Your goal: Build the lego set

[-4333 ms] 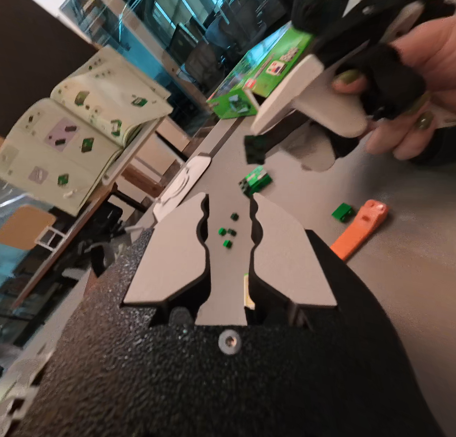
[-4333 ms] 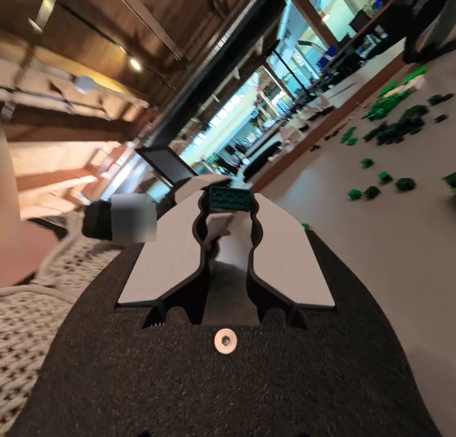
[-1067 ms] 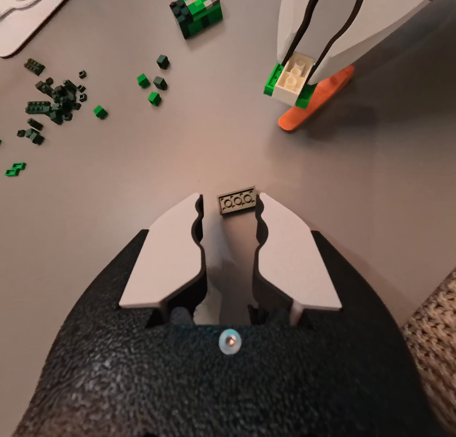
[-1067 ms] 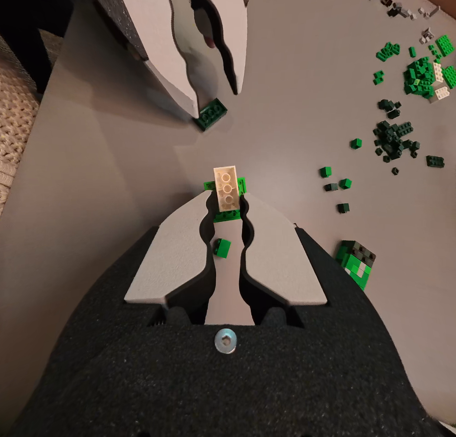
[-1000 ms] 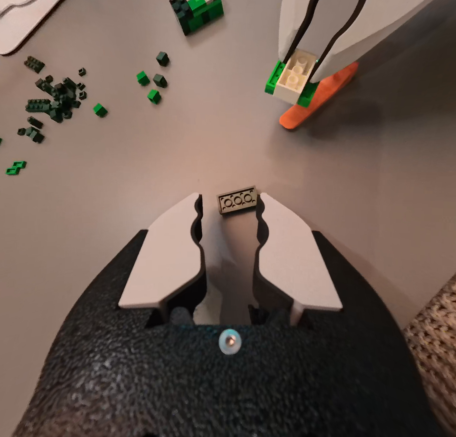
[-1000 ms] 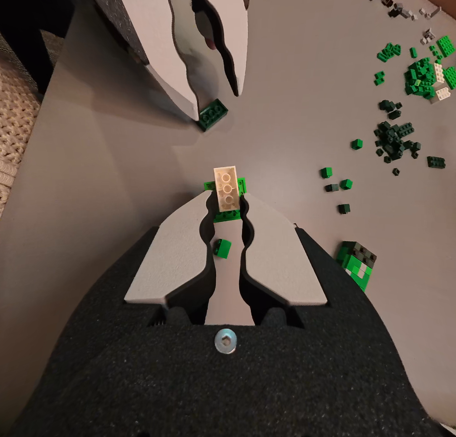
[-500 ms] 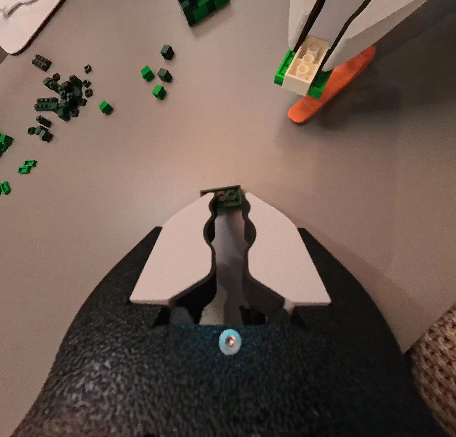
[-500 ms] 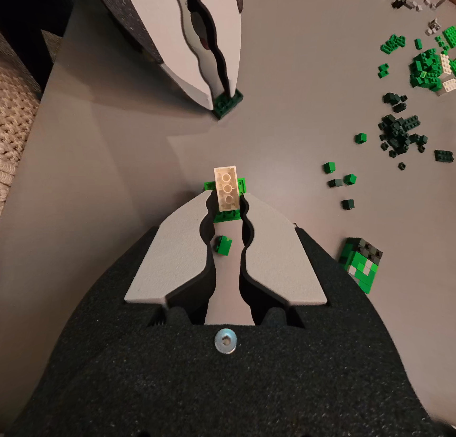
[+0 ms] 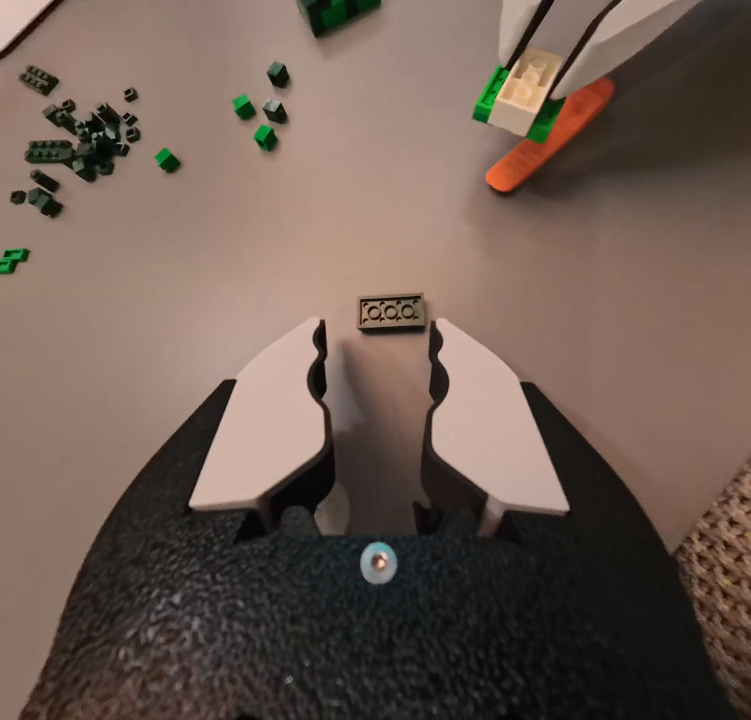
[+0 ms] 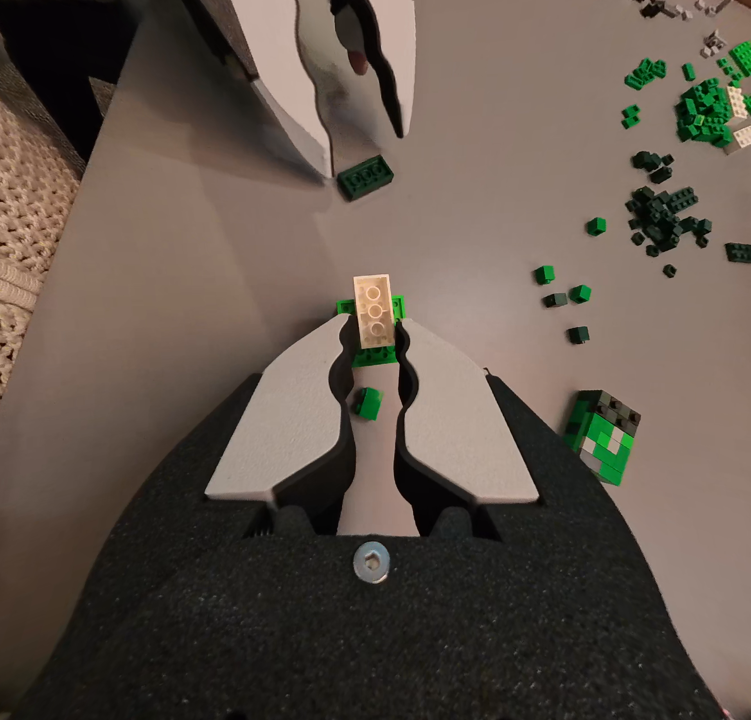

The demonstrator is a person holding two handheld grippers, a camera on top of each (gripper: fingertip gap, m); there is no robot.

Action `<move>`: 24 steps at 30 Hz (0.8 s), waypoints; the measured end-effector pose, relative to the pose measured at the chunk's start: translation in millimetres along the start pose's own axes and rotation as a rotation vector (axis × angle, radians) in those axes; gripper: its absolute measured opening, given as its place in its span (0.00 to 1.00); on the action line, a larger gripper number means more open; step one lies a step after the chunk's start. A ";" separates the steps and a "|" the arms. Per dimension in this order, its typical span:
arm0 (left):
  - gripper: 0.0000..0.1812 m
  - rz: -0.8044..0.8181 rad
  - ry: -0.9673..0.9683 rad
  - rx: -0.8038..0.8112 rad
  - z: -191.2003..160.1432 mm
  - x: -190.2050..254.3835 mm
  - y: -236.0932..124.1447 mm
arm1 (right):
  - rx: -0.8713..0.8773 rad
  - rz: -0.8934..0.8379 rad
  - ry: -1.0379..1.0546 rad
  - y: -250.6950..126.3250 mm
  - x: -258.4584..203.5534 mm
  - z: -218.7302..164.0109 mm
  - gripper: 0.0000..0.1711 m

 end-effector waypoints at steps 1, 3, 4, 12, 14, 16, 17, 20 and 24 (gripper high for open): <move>0.27 -0.003 -0.008 -0.006 0.3 -1.0 1.2 | 0.001 0.002 0.000 -0.1 -0.1 0.2 0.10; 0.26 -0.015 -0.021 0.000 2.4 -1.4 2.2 | 0.002 0.003 0.000 0.0 -0.3 0.1 0.10; 0.25 -0.017 -0.024 0.003 3.6 -1.0 2.3 | 0.002 0.004 0.002 0.1 -0.4 0.0 0.10; 0.23 -0.014 -0.013 -0.033 4.4 5.4 7.0 | 0.010 0.013 0.007 1.7 -0.2 -0.4 0.10; 0.21 -0.019 -0.014 -0.035 4.8 6.3 7.5 | 0.010 0.014 0.007 2.3 -0.4 -0.8 0.10; 0.18 -0.024 -0.020 -0.038 5.5 6.7 8.2 | 0.011 0.013 0.008 2.8 -0.2 -1.3 0.10; 0.18 -0.025 -0.020 -0.039 5.8 6.7 8.4 | 0.011 0.013 0.009 3.1 0.0 -1.6 0.10; 0.18 -0.030 -0.024 -0.045 6.6 6.0 8.8 | 0.009 0.000 0.031 3.5 2.9 -3.6 0.10; 0.18 -0.004 -0.020 -0.028 7.8 4.0 8.4 | 0.062 0.010 0.107 1.5 9.7 -6.9 0.10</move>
Point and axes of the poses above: each gripper's, where its closed fingertips meet, y out along the fingers, z out of its top, x = y × z across the jaws, the point moved 7 cm from there along -y, back along the fingers, and after that the axes turned 14 degrees about -x, right-handed, at the moved point
